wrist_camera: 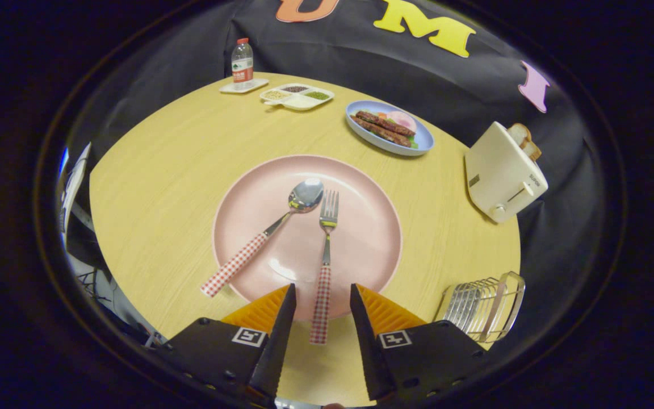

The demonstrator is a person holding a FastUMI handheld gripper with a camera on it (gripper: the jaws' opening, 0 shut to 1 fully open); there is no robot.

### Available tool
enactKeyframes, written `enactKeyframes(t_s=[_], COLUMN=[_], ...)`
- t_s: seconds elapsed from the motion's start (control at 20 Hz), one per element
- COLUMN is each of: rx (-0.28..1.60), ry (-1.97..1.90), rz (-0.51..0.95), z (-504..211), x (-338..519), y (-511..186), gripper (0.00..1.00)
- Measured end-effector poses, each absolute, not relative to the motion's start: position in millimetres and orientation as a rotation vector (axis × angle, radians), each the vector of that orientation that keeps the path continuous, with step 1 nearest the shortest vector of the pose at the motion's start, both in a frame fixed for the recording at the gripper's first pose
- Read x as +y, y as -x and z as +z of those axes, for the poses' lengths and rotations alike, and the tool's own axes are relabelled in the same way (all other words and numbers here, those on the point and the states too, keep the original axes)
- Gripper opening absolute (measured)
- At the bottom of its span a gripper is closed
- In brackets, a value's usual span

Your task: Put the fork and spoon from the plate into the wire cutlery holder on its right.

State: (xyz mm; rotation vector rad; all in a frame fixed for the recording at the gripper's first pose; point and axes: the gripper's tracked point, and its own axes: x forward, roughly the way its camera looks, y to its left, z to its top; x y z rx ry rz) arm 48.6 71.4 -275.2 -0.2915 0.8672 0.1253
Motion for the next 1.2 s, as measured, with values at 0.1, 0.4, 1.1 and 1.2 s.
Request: enactKeyframes(t_s=[0.1,0.4,1.1,1.2], rx=[0.894,0.939,1.094,1.156], ry=[0.279,0.270,0.108,0.051], rz=[0.117,0.121,0.023,-0.007], z=[-280,-272,-143,-143], x=[69,65,-70,-91], y=[-48,-46,46,64], gripper=[0.38,0.05,0.05,0.05])
